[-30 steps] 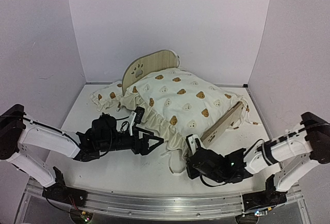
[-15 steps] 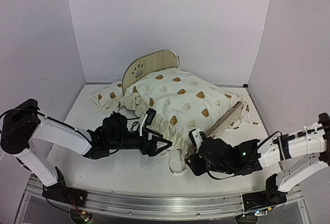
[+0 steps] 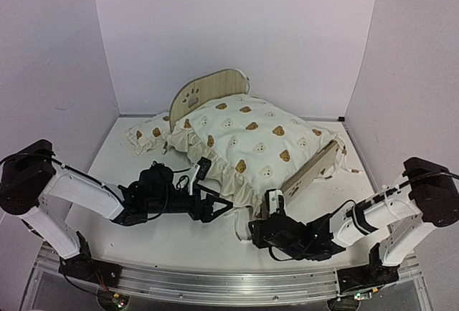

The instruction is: Set up the pet bed

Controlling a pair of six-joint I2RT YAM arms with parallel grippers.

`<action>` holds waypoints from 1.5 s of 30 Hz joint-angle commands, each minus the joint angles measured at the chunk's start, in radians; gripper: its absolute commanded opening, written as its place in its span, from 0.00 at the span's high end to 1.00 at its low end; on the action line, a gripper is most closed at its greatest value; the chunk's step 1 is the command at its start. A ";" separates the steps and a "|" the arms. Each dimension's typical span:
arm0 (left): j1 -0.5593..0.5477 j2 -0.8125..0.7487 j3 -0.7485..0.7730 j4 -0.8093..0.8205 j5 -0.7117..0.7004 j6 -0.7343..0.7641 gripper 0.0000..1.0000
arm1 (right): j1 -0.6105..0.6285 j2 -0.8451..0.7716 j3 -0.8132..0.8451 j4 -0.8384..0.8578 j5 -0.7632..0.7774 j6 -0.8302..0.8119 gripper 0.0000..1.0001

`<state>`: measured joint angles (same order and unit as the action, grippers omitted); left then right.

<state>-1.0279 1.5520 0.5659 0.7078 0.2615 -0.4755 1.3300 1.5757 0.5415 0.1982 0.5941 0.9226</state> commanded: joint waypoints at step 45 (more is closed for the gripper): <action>-0.126 0.146 0.545 -0.407 -0.175 0.311 1.00 | 0.021 -0.570 0.245 -0.589 -0.109 -0.513 0.32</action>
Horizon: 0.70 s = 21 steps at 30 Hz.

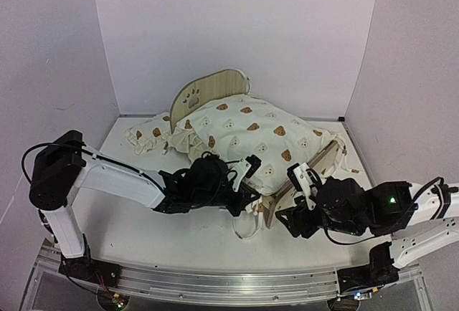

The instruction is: Set up the pet bed

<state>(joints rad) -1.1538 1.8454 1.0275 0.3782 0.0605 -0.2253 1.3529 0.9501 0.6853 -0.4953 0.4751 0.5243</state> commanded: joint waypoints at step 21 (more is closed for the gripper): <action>0.074 -0.230 0.225 -0.259 0.071 0.095 1.00 | -0.449 0.298 0.191 0.316 -0.624 -0.282 0.54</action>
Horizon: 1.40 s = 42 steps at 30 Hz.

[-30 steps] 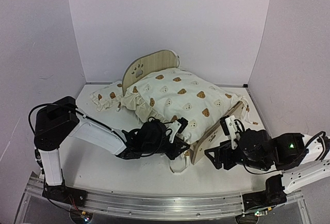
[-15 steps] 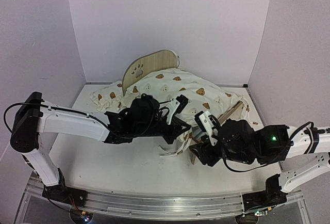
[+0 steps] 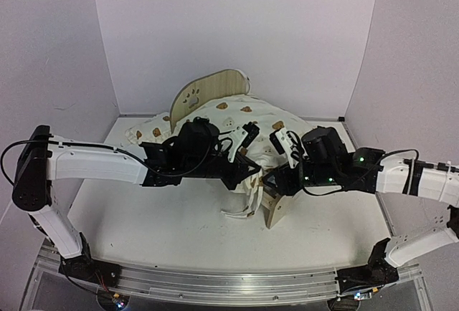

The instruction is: Set up the pet bed

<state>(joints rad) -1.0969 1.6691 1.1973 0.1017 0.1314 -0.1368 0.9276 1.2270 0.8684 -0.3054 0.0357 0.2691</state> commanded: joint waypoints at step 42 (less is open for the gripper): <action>0.065 -0.042 0.030 0.086 0.058 -0.074 1.00 | -0.042 -0.046 0.326 -0.247 0.155 -0.192 1.00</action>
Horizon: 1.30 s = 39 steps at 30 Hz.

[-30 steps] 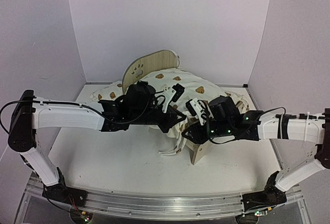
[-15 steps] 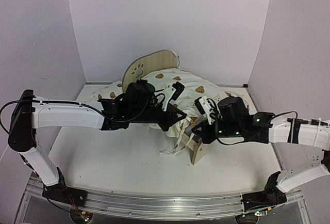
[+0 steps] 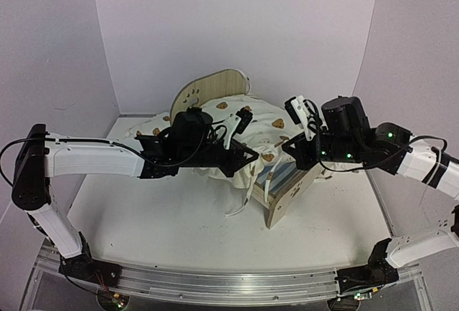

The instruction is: Set up the pet bed

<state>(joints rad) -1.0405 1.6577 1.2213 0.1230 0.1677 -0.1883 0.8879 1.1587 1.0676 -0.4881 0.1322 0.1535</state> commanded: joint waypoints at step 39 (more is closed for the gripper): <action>0.013 -0.002 -0.001 0.093 0.062 -0.045 1.00 | -0.003 0.010 0.073 -0.121 -0.012 -0.087 1.00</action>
<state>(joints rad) -1.0336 1.6585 1.2194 0.1814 0.2150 -0.2188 0.8879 1.1751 1.1690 -0.6544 0.0959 0.0460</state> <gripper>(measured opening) 0.029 0.020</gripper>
